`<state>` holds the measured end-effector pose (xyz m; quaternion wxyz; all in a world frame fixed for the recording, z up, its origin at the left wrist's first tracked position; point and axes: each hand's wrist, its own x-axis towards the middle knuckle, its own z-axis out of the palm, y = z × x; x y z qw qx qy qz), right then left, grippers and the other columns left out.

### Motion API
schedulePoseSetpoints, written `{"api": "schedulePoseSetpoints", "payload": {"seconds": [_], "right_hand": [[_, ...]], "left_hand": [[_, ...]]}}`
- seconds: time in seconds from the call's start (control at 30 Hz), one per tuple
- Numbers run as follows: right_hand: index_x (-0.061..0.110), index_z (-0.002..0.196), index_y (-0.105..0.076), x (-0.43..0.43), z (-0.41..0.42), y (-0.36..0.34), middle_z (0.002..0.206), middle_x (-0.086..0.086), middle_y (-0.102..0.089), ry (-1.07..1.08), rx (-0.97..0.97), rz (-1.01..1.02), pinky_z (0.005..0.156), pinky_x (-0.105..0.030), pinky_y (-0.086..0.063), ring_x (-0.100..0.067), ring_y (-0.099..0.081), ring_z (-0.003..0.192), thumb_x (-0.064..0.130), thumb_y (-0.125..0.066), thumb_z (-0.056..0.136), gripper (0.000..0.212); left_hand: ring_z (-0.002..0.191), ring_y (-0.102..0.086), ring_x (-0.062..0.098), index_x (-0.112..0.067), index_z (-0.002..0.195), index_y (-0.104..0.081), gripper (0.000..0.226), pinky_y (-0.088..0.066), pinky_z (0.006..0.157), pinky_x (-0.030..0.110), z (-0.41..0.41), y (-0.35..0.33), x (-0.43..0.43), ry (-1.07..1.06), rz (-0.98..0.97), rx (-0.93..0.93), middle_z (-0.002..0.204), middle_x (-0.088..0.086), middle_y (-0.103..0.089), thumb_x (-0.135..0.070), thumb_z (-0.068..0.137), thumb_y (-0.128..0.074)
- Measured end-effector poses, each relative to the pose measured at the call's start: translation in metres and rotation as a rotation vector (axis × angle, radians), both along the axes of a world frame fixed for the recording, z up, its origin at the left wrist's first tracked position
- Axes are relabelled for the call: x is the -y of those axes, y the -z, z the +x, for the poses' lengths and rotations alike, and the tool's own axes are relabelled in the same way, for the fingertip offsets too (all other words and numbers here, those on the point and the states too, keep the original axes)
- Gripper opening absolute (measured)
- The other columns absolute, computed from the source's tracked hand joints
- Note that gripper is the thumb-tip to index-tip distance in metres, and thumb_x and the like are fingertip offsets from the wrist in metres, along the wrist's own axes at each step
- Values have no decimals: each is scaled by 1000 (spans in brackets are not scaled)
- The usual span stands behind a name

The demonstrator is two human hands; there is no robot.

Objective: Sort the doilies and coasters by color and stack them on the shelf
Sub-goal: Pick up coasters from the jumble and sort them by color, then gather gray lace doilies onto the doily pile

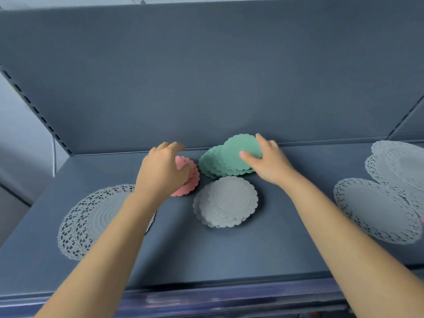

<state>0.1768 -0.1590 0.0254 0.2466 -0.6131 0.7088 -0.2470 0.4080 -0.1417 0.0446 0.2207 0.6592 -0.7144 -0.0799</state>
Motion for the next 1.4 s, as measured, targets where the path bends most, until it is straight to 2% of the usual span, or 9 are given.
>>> {"api": "schedulePoseSetpoints", "payload": {"seconds": [0.1,0.23,0.37,0.73,0.97,1.1,1.2,1.3,1.4], "right_hand": [[24,151,-14,-7,-6,-1,159,-2,-9,-106,-187,28,114,-40,-17,-26,-5,145,54,-38,94,68],[24,151,-18,-29,-19,-3,157,4,-19,-49,-76,-76,110,-37,-27,-18,-21,142,44,-36,98,58],[27,147,-28,-72,-56,-5,152,9,-28,-18,-129,-123,110,-32,-30,-12,-30,138,40,-42,98,53],[21,134,-50,-215,-298,-23,137,5,-47,358,-123,-149,106,-28,-36,-12,-48,123,31,-51,95,40],[25,130,-53,-255,-433,0,129,8,-52,229,-124,-90,95,-23,-39,-9,-50,119,31,-57,92,38],[25,132,-51,-234,-471,-1,133,6,-52,90,-137,-28,97,-26,-39,-12,-50,120,32,-59,90,42],[25,133,-49,-203,-480,-3,136,5,-50,-8,-139,-14,100,-31,-40,-15,-49,122,32,-57,91,44],[22,133,-49,-170,-482,1,136,2,-50,-77,-143,-7,101,-32,-39,-17,-47,124,32,-55,92,42],[16,134,-47,-141,-483,7,136,-4,-49,-101,-199,35,100,-36,-39,-22,-47,124,34,-52,94,44]], "left_hand": [[109,-51,33,-15,125,-58,45,-44,85,37,-19,1,-6,27,-41,76,119,7,-60,-34,85,-64],[103,-54,32,-17,123,-59,44,-44,83,38,-50,3,-8,158,-127,141,115,4,-63,-37,85,-63],[103,-53,32,-18,123,-57,43,-40,88,38,-112,-2,-8,330,-149,168,116,4,-62,-40,87,-59],[122,-47,22,-26,135,-45,50,-36,99,34,-375,-16,-94,774,-90,226,131,-3,-55,-48,90,-50],[124,-45,29,-20,136,-42,54,-36,100,40,-517,19,-119,612,98,306,133,4,-51,-46,89,-49],[142,-23,29,-27,146,-28,56,-25,111,48,-544,31,-95,440,172,354,154,7,-26,-49,96,-37],[145,-10,32,-31,149,-20,73,-17,113,56,-545,34,-74,302,259,427,159,6,-10,-69,89,-32],[134,-32,32,-27,145,-29,92,-35,102,49,-544,35,-58,246,288,427,149,6,-33,-83,73,-39],[116,-53,27,-24,132,-45,82,-45,87,38,-544,36,-45,215,191,442,129,1,-54,-80,74,-42]]}}
